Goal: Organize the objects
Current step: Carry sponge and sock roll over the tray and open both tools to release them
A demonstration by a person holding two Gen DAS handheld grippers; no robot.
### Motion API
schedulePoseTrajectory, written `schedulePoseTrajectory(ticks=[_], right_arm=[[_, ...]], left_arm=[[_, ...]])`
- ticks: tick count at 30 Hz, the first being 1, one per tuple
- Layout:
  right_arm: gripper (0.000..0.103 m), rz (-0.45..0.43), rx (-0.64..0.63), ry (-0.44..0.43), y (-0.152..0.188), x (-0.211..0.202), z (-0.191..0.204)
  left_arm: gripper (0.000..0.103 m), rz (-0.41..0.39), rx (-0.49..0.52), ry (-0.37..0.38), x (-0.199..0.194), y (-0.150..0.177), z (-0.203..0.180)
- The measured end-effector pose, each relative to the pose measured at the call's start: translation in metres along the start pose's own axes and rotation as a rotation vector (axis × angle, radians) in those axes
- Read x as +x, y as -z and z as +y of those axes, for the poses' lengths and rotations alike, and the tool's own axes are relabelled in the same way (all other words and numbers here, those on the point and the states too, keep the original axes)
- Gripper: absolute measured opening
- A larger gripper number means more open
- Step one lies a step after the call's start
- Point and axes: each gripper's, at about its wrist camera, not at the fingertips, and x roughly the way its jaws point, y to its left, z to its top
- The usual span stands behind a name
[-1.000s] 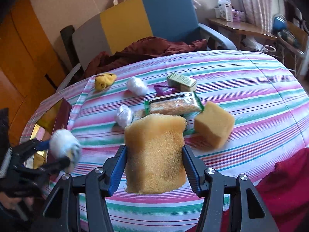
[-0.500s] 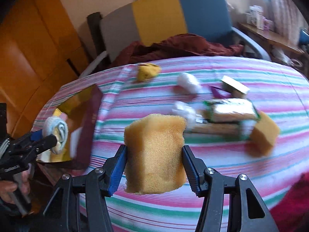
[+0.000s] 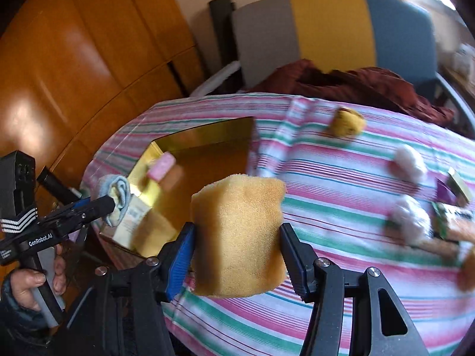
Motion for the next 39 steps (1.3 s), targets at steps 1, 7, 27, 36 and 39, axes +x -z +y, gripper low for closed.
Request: schedulePoseTrajectory(ticks=[1, 7, 27, 36, 39], right_arm=[[0.058, 0.005, -0.014, -0.006, -0.002, 0.004, 0.006], [0.058, 0.051, -0.099, -0.043, -0.007, 0.029, 0.043], [0.059, 0.133, -0.125, -0.107, 0.010, 0.075, 0.065], [0.061, 0.138, -0.075, -0.097, 0.016, 0.091, 0.056], [0.069, 0.144, -0.041, -0.082, 0.019, 0.096, 0.047]], left_arm=[[0.072, -0.001, -0.017, 0.000, -0.001, 0.000, 0.006], [0.072, -0.006, -0.082, 0.028, 0.002, -0.012, 0.022], [0.074, 0.091, -0.056, 0.097, 0.101, -0.080, -0.021], [0.076, 0.129, -0.045, 0.118, 0.126, -0.085, -0.030], [0.076, 0.135, -0.081, 0.100, 0.118, -0.076, -0.013]])
